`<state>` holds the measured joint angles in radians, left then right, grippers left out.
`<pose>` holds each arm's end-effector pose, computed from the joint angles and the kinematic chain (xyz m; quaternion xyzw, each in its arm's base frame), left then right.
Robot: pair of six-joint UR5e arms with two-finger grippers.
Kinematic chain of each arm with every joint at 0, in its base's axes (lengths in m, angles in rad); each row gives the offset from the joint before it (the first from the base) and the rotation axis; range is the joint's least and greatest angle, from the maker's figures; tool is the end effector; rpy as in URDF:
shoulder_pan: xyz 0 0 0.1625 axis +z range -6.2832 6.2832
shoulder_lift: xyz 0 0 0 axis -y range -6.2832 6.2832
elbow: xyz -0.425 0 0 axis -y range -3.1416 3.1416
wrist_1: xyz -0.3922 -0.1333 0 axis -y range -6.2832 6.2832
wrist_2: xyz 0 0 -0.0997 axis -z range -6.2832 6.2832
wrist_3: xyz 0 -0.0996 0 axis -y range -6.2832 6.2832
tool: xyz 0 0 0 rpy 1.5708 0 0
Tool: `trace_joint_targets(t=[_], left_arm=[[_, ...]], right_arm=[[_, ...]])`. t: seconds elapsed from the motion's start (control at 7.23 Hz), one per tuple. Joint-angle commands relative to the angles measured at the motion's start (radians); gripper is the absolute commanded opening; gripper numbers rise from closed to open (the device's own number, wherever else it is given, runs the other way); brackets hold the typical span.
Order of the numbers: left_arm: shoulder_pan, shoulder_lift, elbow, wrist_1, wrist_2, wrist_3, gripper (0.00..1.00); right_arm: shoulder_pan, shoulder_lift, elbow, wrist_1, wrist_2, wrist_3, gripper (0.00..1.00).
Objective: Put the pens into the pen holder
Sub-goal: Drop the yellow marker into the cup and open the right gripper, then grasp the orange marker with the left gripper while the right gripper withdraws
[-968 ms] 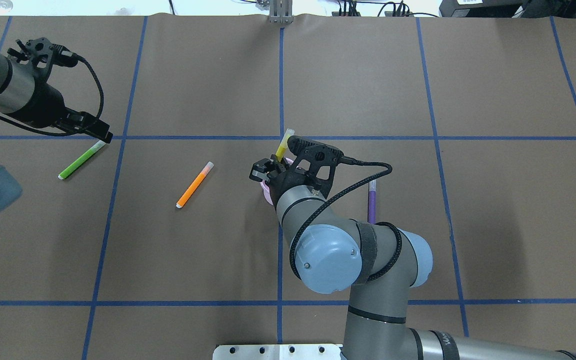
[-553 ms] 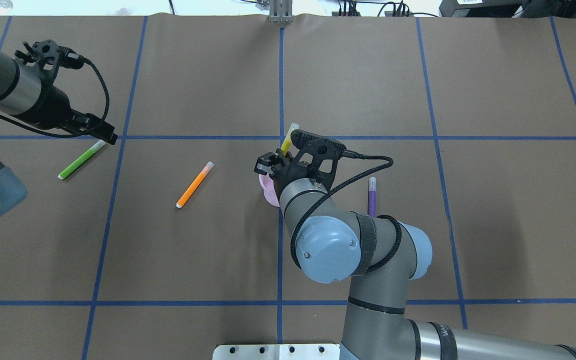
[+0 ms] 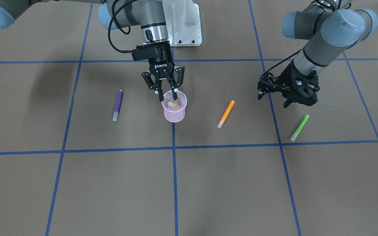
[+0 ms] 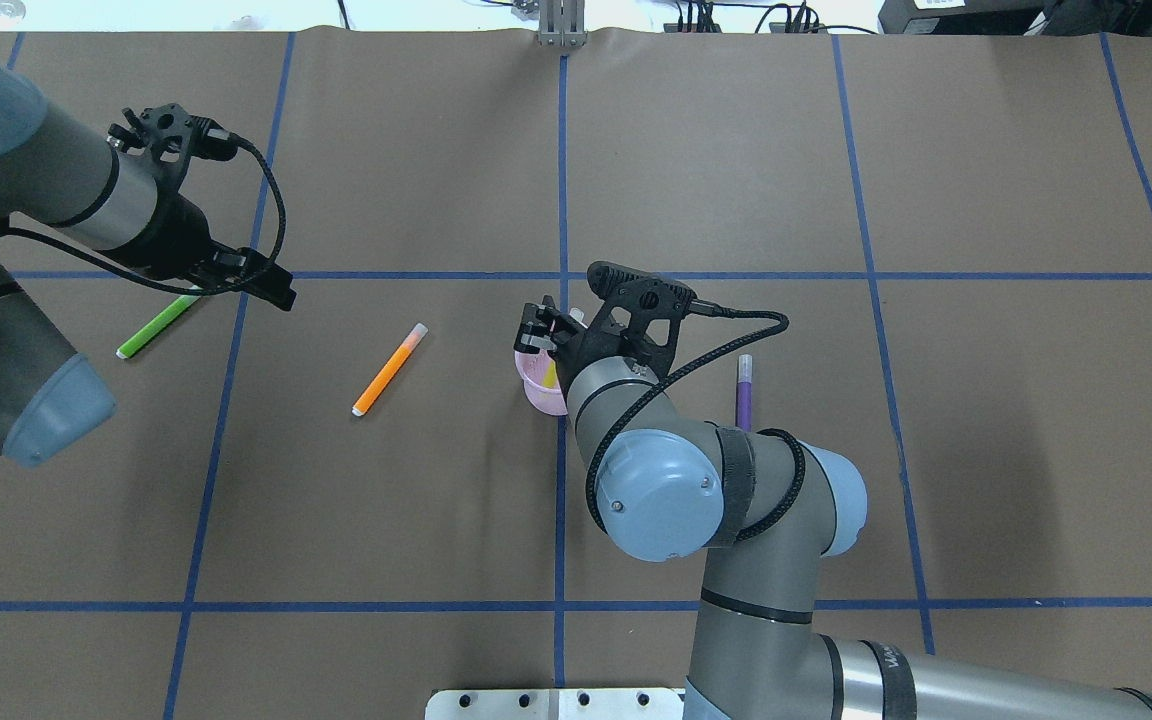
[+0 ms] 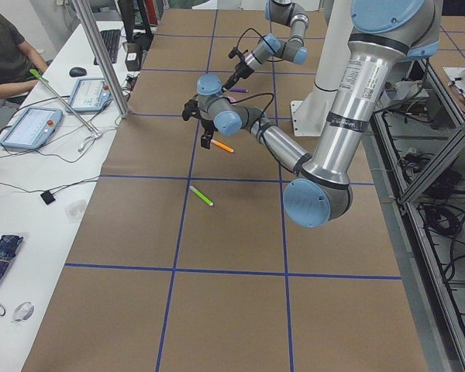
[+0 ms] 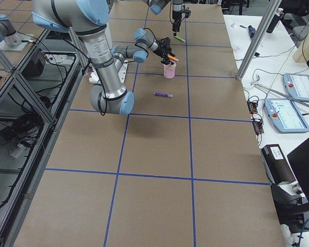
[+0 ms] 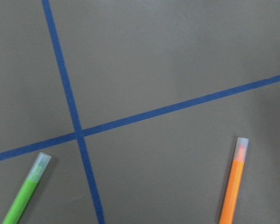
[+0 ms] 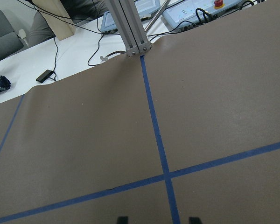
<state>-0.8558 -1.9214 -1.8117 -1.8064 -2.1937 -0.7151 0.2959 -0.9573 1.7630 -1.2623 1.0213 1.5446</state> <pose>0.3357 -0.5013 0.3243 0.1049 0.4627 0.1231 0.8716 -0.5548 -0.3629 0.1751 0.3089 -0.4654 0.2520 0.7903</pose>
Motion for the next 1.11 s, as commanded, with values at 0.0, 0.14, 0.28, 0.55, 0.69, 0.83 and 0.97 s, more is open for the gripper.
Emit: trace_joint_targets(t=[0.0,0.14,0.28,0.55,0.69,0.83,0.97], left_arm=[[0.047,-0.12,0.128,-0.001,-0.001,0.0,0.99],[0.066,-0.193,0.211,-0.001,-0.003,0.0,0.97],[0.089,-0.229,0.265,0.001,0.0,0.0,0.94],[0.129,-0.243,0.305,0.012,0.002,0.0,0.84],[0.13,-0.305,0.355,0.085,0.002,0.011,0.79],[0.135,-0.329,0.364,0.135,0.005,0.02,0.78],[0.152,-0.329,0.371,0.159,0.017,0.022,0.75]], right_arm=[[0.035,-0.1,0.149,0.004,0.09,-0.081,0.99],[0.09,-0.162,0.211,0.006,0.208,-0.09,0.99],[0.162,-0.21,0.245,0.006,0.329,-0.106,0.99],[0.255,-0.261,0.274,0.007,0.468,-0.153,0.99],[0.288,-0.276,0.279,0.007,0.527,-0.175,0.99],[0.32,-0.291,0.277,0.007,0.586,-0.196,0.99],[0.33,-0.3,0.277,0.007,0.595,-0.207,0.99]])
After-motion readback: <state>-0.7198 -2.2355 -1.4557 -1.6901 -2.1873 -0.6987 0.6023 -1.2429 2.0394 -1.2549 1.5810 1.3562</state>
